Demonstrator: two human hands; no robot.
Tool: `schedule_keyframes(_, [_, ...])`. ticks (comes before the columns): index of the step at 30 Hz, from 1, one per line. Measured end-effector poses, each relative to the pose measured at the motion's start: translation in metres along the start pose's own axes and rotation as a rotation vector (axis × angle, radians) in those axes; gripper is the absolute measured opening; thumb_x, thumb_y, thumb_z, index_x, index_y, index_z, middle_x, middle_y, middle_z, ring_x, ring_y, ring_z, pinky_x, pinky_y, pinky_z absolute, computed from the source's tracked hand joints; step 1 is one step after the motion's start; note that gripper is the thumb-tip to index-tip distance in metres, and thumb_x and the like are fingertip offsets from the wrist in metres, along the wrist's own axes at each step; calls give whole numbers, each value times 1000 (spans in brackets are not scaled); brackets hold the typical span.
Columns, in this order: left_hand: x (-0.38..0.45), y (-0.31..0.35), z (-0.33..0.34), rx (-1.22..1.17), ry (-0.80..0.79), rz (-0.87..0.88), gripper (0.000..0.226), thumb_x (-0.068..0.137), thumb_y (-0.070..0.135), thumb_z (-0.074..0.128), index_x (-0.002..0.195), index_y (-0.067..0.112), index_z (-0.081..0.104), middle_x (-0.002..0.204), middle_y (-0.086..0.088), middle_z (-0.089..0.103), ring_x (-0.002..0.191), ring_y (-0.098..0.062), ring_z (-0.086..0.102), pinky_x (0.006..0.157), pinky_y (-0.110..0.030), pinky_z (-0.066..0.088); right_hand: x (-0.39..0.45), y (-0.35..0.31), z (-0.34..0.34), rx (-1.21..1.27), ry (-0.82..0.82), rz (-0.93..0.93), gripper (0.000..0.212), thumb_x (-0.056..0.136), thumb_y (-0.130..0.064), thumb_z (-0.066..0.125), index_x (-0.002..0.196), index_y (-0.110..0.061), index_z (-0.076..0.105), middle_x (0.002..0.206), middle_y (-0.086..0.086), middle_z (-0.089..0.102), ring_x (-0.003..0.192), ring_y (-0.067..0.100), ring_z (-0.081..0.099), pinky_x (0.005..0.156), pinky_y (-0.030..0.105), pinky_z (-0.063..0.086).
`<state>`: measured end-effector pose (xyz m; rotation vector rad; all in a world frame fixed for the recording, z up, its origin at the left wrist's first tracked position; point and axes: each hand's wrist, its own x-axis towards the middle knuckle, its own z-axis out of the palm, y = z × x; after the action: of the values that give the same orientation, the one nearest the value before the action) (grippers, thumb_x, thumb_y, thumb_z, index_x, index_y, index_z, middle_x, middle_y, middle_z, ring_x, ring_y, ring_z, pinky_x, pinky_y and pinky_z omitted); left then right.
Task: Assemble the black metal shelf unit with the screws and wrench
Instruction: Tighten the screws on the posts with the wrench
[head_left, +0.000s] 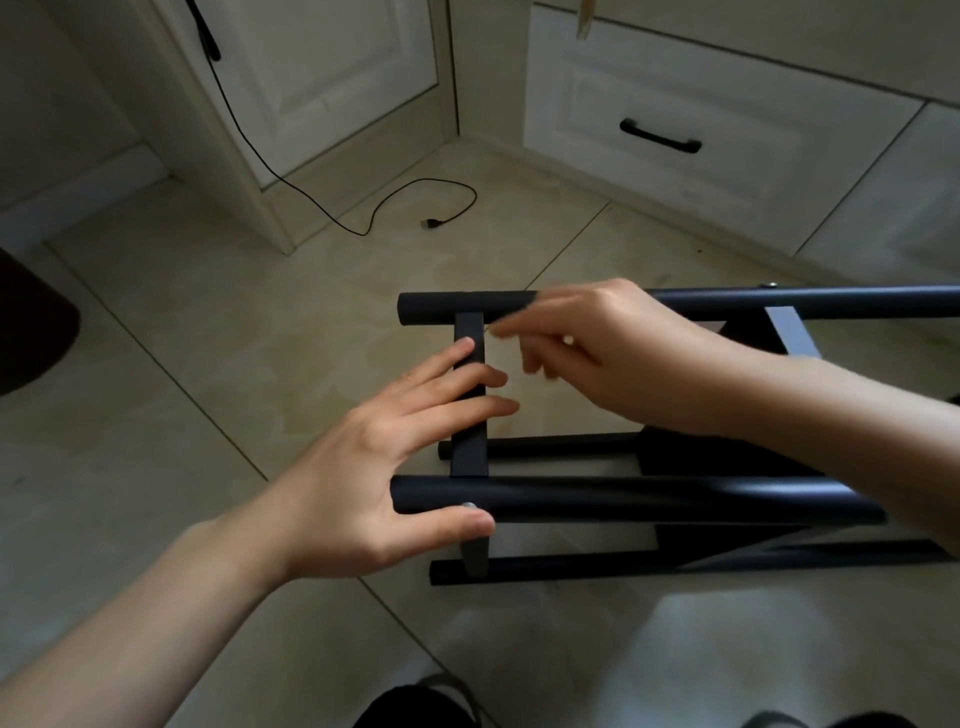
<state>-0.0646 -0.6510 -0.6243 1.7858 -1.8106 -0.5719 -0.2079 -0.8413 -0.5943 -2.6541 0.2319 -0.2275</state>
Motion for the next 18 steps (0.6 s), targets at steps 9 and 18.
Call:
schedule_keyframes(9, [-13,-4,14,-30,39,44,70,83,51,69,144,23,50,158,13,37,154,-14,15,122,-28,19,-32,13,14,978,-171,429,12,90,-7,63,100,-4,70,86,15,75,67,14,68,62,20,55])
schedule_keyframes(18, [-22,-5,22,-37,68,63,70,84,49,70,145,22,49,159,10,37,154,-19,16,122,-30,20,-48,23,27,1191,-304,578,20,80,-13,67,96,-4,75,94,20,74,77,20,73,68,24,58])
